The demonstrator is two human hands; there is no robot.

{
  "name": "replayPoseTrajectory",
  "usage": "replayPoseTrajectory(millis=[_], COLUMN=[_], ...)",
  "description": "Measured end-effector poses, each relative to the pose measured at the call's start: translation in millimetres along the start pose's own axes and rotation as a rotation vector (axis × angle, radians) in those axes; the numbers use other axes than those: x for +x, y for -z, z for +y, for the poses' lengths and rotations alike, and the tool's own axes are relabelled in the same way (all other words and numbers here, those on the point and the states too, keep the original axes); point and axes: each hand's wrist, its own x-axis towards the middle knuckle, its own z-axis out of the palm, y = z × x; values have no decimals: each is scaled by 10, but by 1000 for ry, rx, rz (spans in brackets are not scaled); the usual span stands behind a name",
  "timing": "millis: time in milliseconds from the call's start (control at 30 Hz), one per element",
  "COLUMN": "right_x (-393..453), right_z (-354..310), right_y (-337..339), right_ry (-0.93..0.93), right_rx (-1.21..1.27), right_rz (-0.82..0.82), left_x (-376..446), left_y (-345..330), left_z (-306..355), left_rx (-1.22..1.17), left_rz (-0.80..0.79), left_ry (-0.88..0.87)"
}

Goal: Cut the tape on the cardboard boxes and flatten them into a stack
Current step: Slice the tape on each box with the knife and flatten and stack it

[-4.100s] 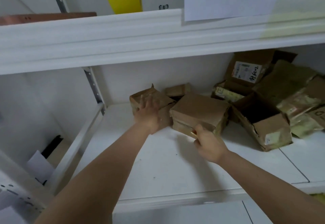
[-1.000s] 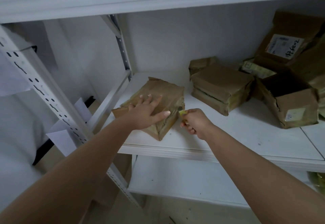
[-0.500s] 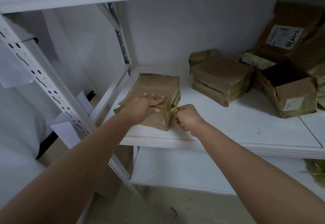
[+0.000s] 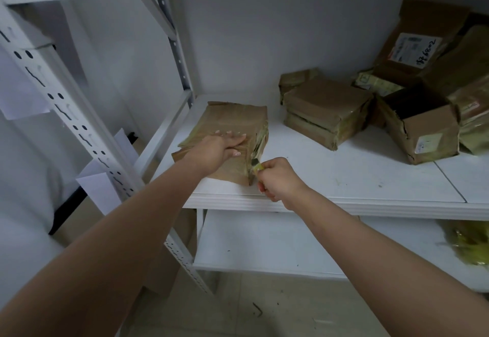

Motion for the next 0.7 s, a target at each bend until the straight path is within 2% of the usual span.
replayPoseTrajectory(millis=[167,267,300,433,533,700], right_x=[-157,-195,-199,-170,-171,-128], right_z=[29,53,83,254,354,433], right_y=[80,195,212,192,145,64], right_ry=[-19,-8,28,298,405,468], right_rx=[12,-126,-182,-402,-720,-849], right_rz=[-42,-93,-75,166,236,290], left_x=[-12,-8,-2,-25,-53,-59], left_y=[-34,-81,-99,-134,-114,-92], left_z=[-21,-23,-7,158,186,204], left_rx=[-4,6,46,415,467,481], left_rz=[18,63,109,285,282,233], left_ry=[2,35,56,134,162,193])
